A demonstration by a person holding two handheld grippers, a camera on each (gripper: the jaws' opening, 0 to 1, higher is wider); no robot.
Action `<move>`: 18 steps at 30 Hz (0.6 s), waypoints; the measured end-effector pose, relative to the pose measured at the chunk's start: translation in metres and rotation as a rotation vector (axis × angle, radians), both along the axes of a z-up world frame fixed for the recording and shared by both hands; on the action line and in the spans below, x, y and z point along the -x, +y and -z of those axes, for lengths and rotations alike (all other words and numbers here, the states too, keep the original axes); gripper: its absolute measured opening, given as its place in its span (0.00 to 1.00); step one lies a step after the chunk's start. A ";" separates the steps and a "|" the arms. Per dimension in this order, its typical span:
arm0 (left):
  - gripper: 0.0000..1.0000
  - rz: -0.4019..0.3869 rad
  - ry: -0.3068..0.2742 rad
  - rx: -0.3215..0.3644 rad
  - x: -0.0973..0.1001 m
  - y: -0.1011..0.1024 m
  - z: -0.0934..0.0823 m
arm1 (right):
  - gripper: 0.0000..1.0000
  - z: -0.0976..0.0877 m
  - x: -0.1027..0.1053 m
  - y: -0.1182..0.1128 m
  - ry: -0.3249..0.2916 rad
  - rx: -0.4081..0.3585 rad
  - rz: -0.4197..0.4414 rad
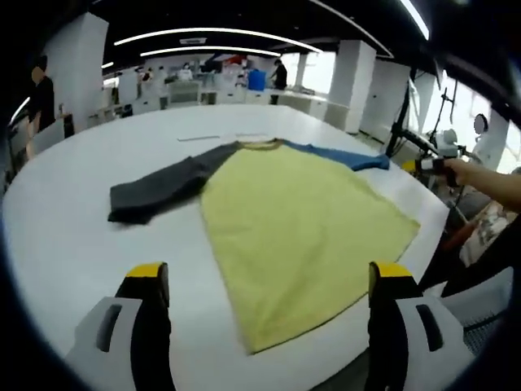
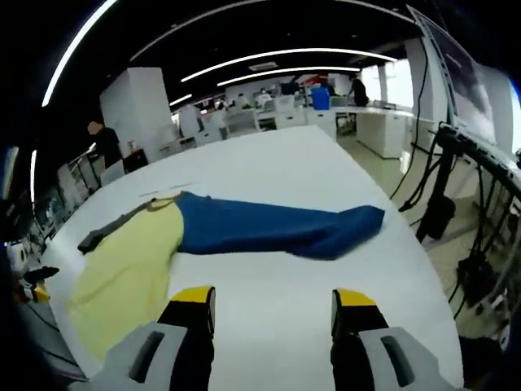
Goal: Fold the garment on the visible template until the final outline fits inside the template.
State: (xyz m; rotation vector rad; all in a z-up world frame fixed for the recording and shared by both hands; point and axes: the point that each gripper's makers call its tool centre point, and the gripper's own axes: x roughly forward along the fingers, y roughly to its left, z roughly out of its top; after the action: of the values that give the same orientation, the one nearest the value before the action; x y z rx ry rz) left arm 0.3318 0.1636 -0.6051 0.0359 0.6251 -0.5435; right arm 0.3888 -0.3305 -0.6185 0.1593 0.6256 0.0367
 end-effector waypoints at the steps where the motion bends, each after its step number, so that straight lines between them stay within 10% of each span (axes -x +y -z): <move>1: 0.99 0.003 0.000 0.000 0.000 0.000 0.000 | 0.53 0.000 -0.003 -0.004 -0.004 0.003 0.003; 18: 0.93 0.013 0.014 -0.031 -0.001 0.001 0.007 | 0.22 0.020 -0.044 -0.048 -0.015 -0.012 0.123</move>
State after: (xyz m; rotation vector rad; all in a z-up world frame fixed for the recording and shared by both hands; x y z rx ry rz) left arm 0.3332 0.1642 -0.6117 0.0648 0.6471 -0.5467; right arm 0.4326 -0.3789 -0.6384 0.2087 0.6001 -0.0772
